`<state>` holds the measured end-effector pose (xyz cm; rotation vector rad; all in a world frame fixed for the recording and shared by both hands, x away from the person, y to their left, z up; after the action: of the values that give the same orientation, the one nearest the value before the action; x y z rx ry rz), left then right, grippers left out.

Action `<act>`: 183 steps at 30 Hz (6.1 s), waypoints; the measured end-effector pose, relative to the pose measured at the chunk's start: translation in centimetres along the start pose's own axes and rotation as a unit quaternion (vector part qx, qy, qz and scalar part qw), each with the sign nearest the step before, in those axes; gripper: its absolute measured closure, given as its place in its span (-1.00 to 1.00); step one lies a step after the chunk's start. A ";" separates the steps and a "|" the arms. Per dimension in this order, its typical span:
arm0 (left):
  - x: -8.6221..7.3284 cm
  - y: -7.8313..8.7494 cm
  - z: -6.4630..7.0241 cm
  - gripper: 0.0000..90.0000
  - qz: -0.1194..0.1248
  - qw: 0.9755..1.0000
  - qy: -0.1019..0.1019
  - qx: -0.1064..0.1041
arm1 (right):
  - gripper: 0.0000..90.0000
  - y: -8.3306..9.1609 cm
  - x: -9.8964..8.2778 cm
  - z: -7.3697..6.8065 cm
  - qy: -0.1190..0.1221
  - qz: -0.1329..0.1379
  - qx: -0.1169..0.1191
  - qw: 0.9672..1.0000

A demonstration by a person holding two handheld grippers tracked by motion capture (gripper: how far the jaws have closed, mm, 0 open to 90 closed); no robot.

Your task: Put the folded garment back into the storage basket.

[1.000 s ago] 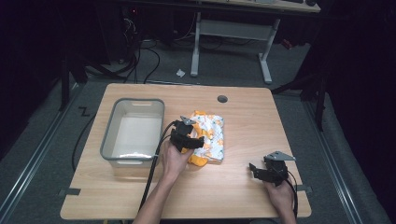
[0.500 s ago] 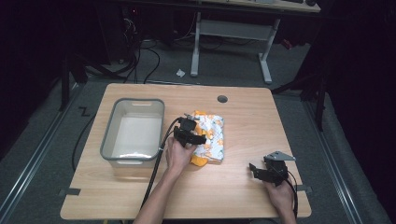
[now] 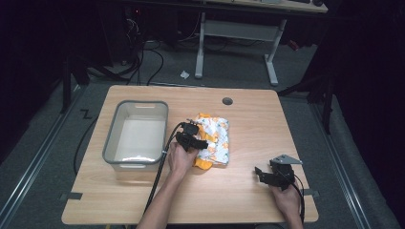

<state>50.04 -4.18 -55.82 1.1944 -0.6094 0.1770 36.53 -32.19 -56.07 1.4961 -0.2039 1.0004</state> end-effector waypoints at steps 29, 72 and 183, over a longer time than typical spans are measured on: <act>-0.4 1.1 1.4 0.64 0.024 0.997 -0.044 -0.065 | -0.39 0.0 0.0 0.0 0.000 0.000 0.000 1.000; 0.7 10.2 2.8 0.66 0.114 0.976 -0.048 -0.177 | -0.39 0.0 0.0 0.0 0.003 0.000 0.001 1.000; 2.1 23.3 -7.3 0.72 0.210 0.965 -0.014 -0.159 | -0.39 0.0 0.0 0.0 0.002 0.000 0.001 1.000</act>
<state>44.07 10.83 -37.40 0.7472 -0.8777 0.4047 36.53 -32.19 -56.08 1.4959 -0.2004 1.0046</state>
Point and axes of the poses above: each handheld gripper's, and its own axes: y roughly backward along the jaws, x roughly out of its top, z roughly to its right, the point moved 6 cm from there along -y, roughly forward along the jaws, and after that the axes turned 11 degrees about y, right-handed, at the moved point
